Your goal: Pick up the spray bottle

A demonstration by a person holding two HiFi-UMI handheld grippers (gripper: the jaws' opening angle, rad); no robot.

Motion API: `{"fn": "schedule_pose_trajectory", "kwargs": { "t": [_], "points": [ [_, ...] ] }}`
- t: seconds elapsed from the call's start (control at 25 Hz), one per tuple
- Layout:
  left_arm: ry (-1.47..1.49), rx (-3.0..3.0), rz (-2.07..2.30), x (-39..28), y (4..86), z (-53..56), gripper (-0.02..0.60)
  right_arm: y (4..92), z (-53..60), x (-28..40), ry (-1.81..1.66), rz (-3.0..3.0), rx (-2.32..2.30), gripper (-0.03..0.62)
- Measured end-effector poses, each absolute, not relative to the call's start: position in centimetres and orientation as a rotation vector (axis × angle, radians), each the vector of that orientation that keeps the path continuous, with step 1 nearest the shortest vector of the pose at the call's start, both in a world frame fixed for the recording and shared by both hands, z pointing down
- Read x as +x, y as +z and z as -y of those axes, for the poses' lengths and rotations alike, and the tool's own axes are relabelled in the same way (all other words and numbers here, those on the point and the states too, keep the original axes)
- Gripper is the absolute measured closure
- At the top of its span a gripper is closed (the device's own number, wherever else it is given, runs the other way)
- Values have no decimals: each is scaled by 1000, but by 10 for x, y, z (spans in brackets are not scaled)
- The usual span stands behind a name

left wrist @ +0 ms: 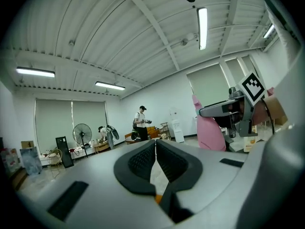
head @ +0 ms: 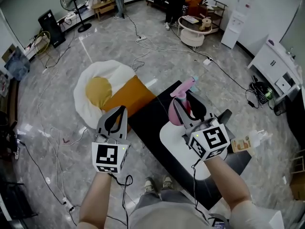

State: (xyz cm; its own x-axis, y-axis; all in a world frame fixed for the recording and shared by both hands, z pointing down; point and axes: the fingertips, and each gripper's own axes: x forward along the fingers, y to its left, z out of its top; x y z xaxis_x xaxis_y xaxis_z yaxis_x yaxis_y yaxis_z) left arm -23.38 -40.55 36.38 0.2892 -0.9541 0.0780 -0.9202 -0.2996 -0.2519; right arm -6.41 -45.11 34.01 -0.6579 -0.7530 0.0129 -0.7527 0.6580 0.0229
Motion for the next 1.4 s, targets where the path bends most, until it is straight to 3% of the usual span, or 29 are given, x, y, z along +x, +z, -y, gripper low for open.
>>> {"fn": "schedule_pose_trajectory", "kwargs": {
  "t": [0.56, 1.4],
  "points": [
    [-219, -2451, -1748, -210, 344, 314, 558, 310, 335, -25, -90, 2912, 1330, 430],
    [-224, -2549, -1714, -191, 356, 292, 558, 327, 303, -25, -45, 2901, 1337, 436]
  ]
}}
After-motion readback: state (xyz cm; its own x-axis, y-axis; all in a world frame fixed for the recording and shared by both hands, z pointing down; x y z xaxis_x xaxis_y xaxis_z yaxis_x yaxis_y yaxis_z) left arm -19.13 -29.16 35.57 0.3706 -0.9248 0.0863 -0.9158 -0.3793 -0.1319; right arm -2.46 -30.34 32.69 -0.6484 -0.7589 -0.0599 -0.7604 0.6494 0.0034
